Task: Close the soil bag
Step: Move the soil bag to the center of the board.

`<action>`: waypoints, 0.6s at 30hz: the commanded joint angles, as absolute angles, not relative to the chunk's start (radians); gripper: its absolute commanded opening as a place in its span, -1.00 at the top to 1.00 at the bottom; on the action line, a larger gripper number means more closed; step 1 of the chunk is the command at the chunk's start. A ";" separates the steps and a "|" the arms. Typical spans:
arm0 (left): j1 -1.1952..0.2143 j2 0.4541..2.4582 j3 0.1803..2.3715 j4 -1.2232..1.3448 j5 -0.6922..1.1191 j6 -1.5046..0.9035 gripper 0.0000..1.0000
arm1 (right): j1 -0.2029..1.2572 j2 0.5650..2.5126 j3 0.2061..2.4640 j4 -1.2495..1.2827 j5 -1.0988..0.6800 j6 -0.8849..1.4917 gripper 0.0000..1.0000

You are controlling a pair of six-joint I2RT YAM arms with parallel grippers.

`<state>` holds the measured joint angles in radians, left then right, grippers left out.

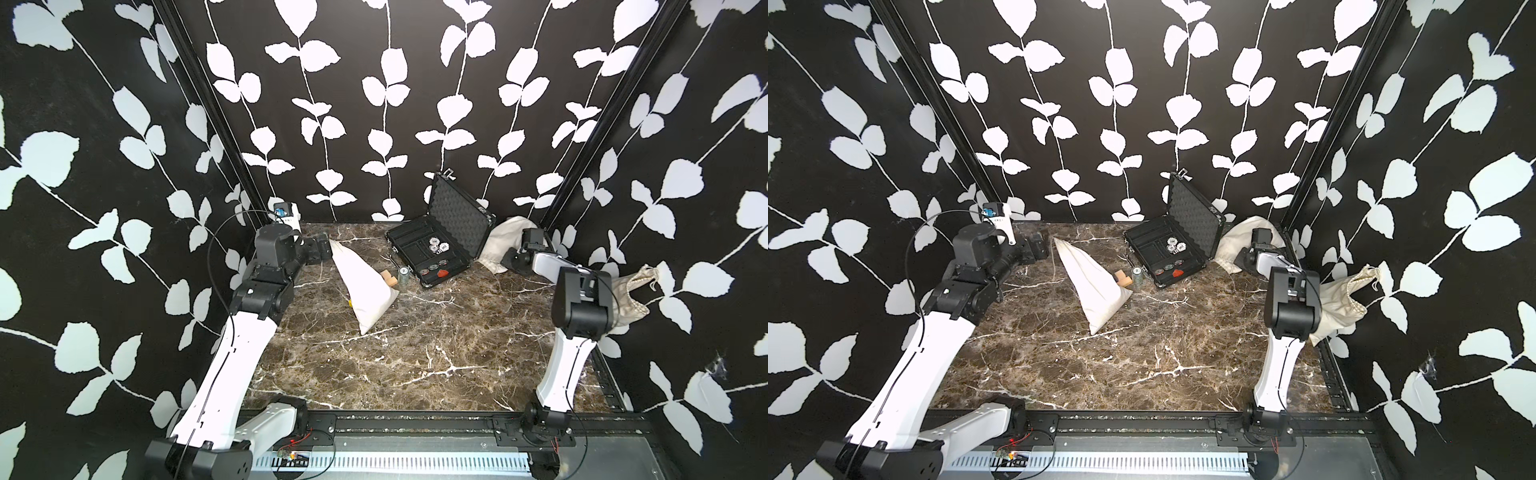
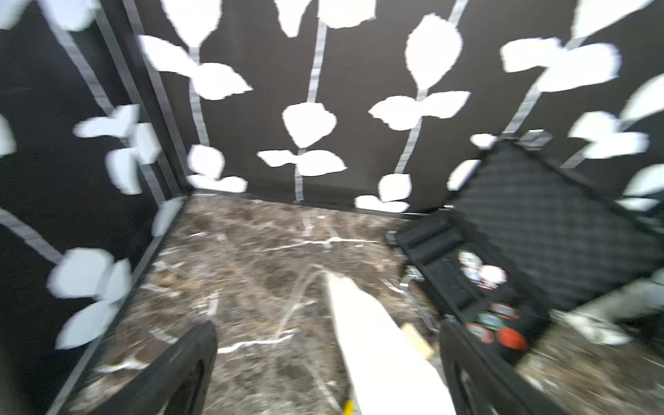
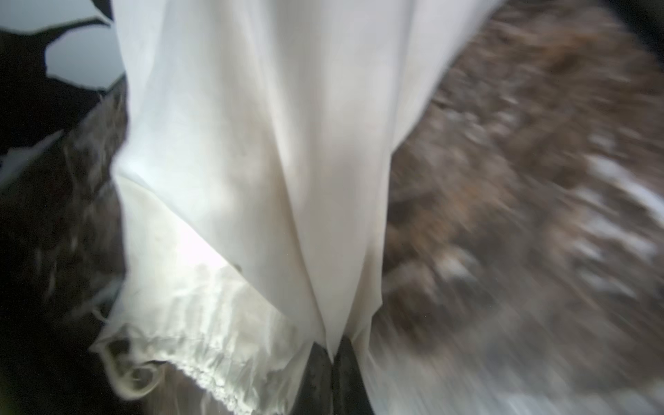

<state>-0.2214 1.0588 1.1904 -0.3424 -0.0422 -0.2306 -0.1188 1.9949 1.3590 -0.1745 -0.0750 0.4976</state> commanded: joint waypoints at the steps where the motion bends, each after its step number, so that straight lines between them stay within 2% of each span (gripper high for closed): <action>1: -0.269 1.054 1.130 -0.210 0.201 -0.269 -0.97 | -0.114 1.782 1.222 -0.172 -0.058 0.427 1.00; 7: -0.497 1.117 1.005 -0.068 0.262 -0.254 -0.97 | -0.077 1.410 0.976 -0.233 -0.114 0.375 1.00; 14: -0.748 1.395 0.998 0.050 0.273 -0.243 -0.94 | 0.027 1.074 0.759 -0.284 -0.176 0.382 1.00; 18: -0.827 1.550 1.028 0.111 0.279 -0.275 -0.89 | 0.094 0.948 0.668 -0.263 -0.248 0.408 1.00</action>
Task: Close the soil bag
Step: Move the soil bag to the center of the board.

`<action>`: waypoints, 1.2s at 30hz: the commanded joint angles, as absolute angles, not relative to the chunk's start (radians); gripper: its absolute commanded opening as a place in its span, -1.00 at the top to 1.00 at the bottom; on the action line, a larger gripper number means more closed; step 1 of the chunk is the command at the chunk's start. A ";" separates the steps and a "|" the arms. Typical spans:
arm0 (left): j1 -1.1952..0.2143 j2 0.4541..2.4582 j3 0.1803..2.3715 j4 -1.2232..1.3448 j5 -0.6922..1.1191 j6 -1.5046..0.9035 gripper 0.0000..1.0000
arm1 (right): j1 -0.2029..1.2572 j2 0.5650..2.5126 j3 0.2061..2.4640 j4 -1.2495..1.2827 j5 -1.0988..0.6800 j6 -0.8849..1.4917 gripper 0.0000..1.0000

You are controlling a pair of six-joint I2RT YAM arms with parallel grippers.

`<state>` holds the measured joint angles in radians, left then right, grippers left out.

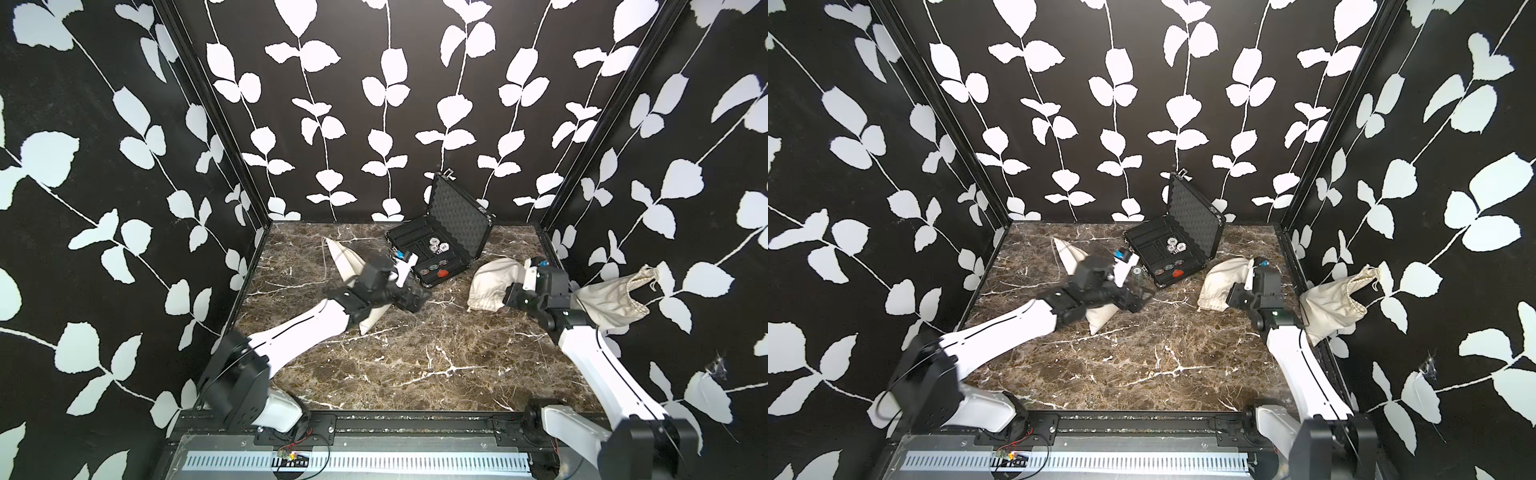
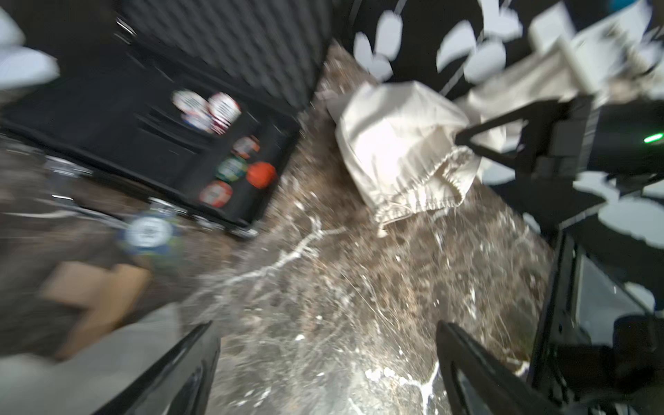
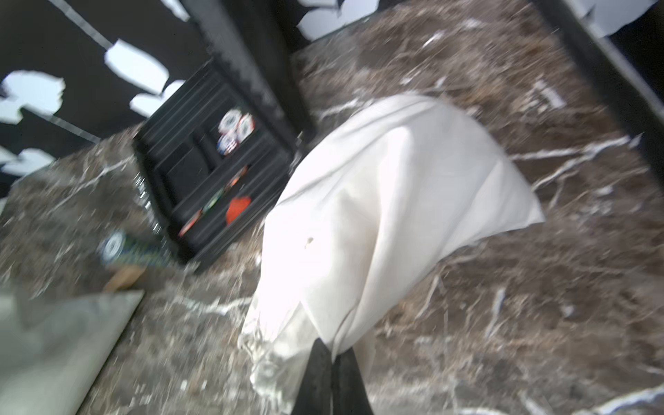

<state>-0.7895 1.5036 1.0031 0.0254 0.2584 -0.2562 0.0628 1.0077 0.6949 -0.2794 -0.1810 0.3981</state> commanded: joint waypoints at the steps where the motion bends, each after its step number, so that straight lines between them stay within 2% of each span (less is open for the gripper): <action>1: -0.839 1.584 1.034 0.121 0.275 -0.289 -0.88 | 0.117 0.928 0.651 -0.252 -0.251 0.412 1.00; 10: -0.921 1.779 1.130 0.130 0.197 -0.349 -0.87 | 0.261 0.901 0.558 -0.130 -0.266 0.452 1.00; 13: -0.935 1.831 1.176 0.094 0.127 -0.359 -0.85 | 0.291 0.920 0.560 -0.111 -0.263 0.452 1.00; 18: -0.937 1.905 1.222 0.096 0.111 -0.362 -0.77 | 0.310 0.916 0.566 -0.116 -0.246 0.449 1.00; 22: -0.940 1.966 1.255 0.057 0.110 -0.363 -0.63 | 0.311 0.899 0.576 -0.130 -0.238 0.441 1.00; 28: -0.939 1.966 1.172 0.104 0.081 -0.341 -0.58 | 0.311 0.860 0.599 -0.179 -0.198 0.413 1.00; 31: -0.938 1.969 1.160 0.120 0.087 -0.342 -0.39 | 0.311 0.858 0.607 -0.176 -0.198 0.414 1.00; 36: -0.937 1.968 1.154 0.151 0.108 -0.333 -0.30 | 0.311 0.876 0.612 -0.168 -0.210 0.416 1.00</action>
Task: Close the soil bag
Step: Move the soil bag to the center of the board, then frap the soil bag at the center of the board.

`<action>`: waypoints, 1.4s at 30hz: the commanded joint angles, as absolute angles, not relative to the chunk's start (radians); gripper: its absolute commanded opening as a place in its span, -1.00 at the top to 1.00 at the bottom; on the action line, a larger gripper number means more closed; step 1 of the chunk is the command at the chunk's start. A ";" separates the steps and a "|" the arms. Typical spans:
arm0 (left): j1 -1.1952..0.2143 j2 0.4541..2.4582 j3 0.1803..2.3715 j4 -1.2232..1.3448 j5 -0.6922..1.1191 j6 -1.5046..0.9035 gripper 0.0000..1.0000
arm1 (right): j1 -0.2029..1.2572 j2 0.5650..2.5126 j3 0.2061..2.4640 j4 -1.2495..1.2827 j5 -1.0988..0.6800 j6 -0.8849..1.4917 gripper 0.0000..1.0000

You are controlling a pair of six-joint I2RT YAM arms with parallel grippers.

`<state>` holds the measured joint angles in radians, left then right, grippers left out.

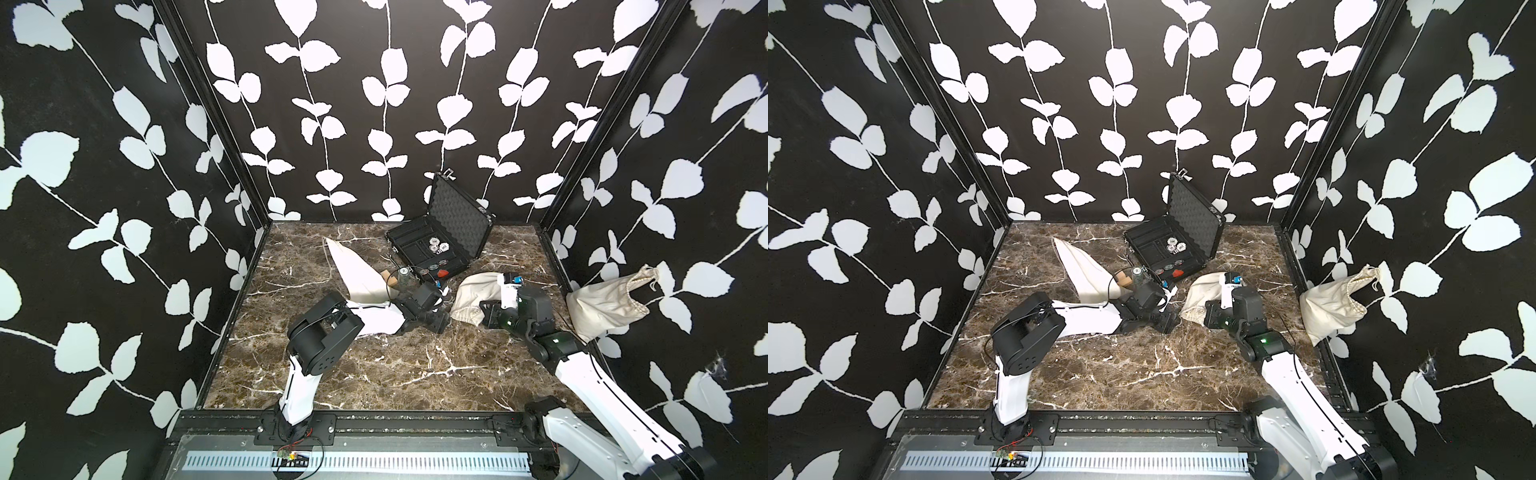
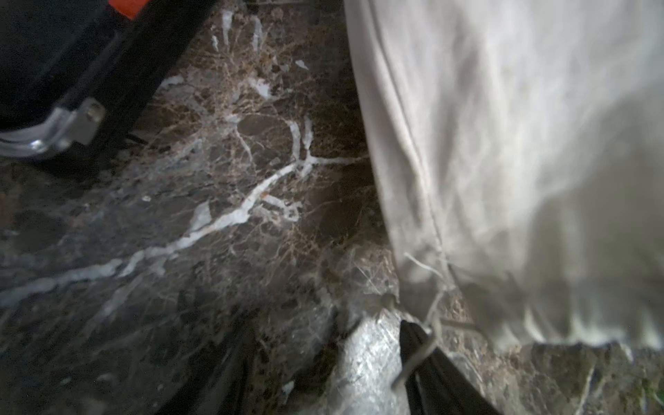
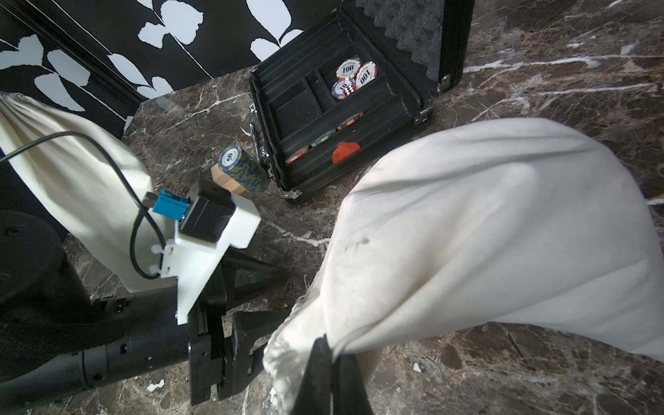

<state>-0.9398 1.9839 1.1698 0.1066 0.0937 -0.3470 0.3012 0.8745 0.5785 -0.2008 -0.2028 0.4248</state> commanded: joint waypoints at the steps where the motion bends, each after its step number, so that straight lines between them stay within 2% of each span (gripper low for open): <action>1: -0.937 1.967 1.154 0.167 0.129 -0.333 -0.27 | 0.311 0.879 0.611 -0.163 -0.215 0.418 1.00; 6: -0.939 1.975 1.150 0.245 0.227 -0.333 -0.09 | 0.312 0.884 0.603 -0.143 -0.220 0.428 1.00; 11: -0.939 1.978 1.144 0.251 0.248 -0.318 0.40 | 0.311 0.872 0.618 -0.154 -0.210 0.422 1.00; 14: -0.939 1.954 1.124 0.254 0.244 -0.303 0.53 | 0.311 0.855 0.636 -0.166 -0.178 0.415 1.00; 19: -0.936 1.887 1.101 0.215 0.230 -0.276 1.00 | 0.311 0.857 0.679 -0.174 -0.185 0.397 1.00; 25: -0.914 1.602 1.068 0.061 0.161 -0.196 1.00 | 0.310 0.915 0.767 -0.230 -0.117 0.322 0.99; 29: -0.906 1.475 1.159 -0.110 0.138 -0.138 1.00 | 0.310 0.997 0.825 -0.203 -0.130 0.300 0.83; 33: -0.866 1.440 1.300 -0.246 0.155 -0.173 1.00 | 0.310 1.082 0.890 -0.162 -0.159 0.291 0.65; 37: -0.814 1.449 1.477 -0.332 0.210 -0.235 1.00 | 0.311 1.156 1.000 -0.201 -0.197 0.251 0.26; 42: -0.806 1.514 1.714 -0.441 0.203 -0.211 1.00 | 0.317 1.172 1.093 -0.196 -0.217 0.219 -0.07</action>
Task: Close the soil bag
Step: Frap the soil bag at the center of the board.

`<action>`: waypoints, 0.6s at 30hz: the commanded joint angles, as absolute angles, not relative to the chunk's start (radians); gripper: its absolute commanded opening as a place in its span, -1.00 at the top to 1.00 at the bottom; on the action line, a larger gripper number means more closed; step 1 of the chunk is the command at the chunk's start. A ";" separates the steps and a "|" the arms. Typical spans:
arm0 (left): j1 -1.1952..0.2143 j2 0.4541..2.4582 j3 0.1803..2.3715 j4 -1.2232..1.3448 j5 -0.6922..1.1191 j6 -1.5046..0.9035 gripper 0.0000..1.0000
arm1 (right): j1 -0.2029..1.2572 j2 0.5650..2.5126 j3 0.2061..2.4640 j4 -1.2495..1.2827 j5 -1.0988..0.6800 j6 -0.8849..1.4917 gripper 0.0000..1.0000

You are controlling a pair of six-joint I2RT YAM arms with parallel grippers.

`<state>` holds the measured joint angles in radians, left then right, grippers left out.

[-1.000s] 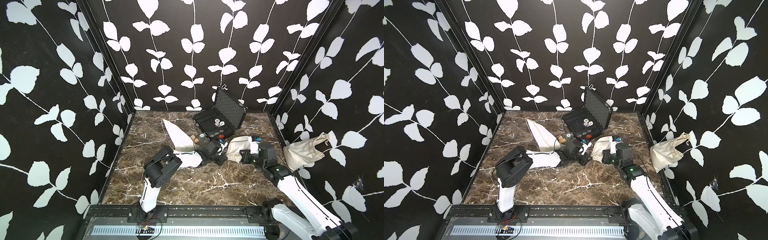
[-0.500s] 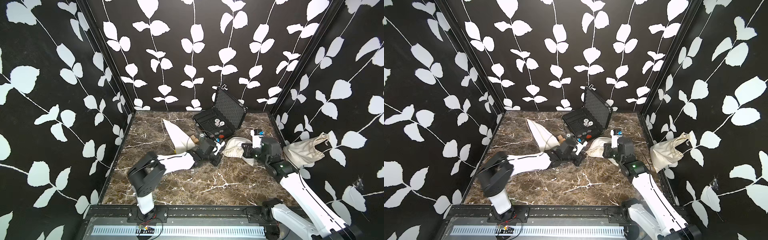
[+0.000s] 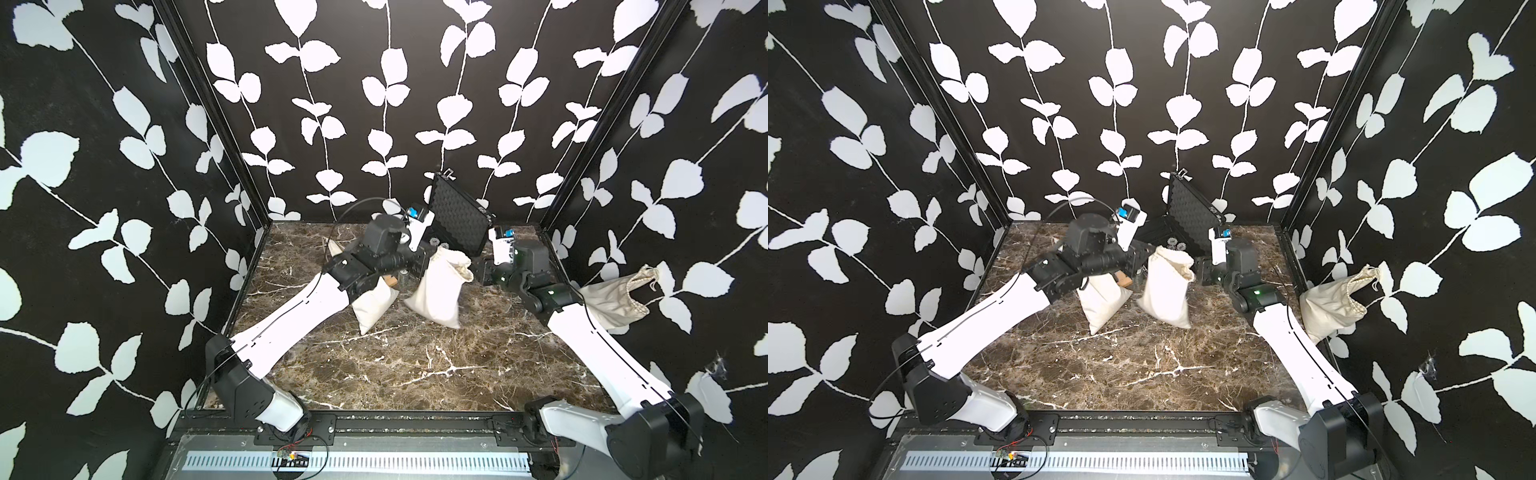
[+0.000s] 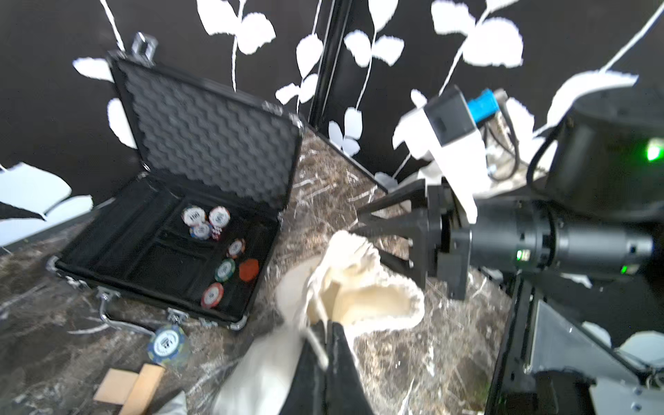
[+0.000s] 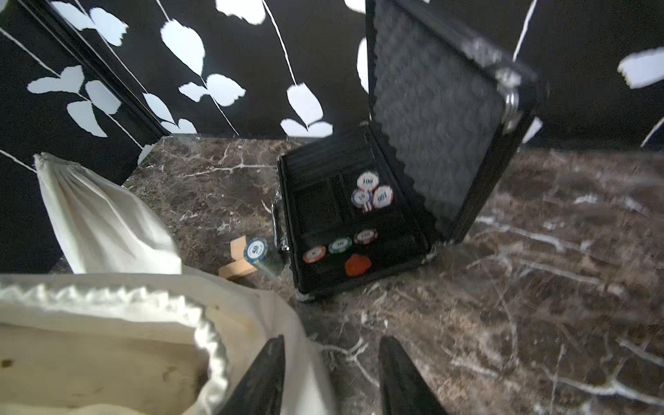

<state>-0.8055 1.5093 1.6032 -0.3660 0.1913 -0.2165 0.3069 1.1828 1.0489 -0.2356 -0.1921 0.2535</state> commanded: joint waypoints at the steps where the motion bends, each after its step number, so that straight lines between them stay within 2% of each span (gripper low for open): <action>1: -0.796 1.536 1.739 -0.457 0.195 -0.214 1.00 | 0.322 1.168 1.098 -0.188 -0.220 0.214 -0.15; 6: -0.715 1.570 1.711 -0.426 0.308 -0.347 1.00 | 0.396 1.129 1.065 -0.101 -0.233 0.171 -0.44; 11: -0.713 1.497 1.644 -0.370 0.253 -0.366 1.00 | 0.540 1.095 1.030 -0.025 -0.184 0.082 -0.56; 15: -0.713 1.481 1.643 -0.345 0.281 -0.389 1.00 | 0.644 1.102 1.040 0.010 -0.154 0.008 -0.71; 18: -0.713 1.477 1.640 -0.326 0.299 -0.406 1.00 | 0.686 1.156 1.078 0.018 -0.122 -0.010 -0.72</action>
<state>-0.7109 1.5364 1.6428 -0.4053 0.2691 -0.3782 0.6556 1.1221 1.0393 -0.0536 -0.1692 0.0456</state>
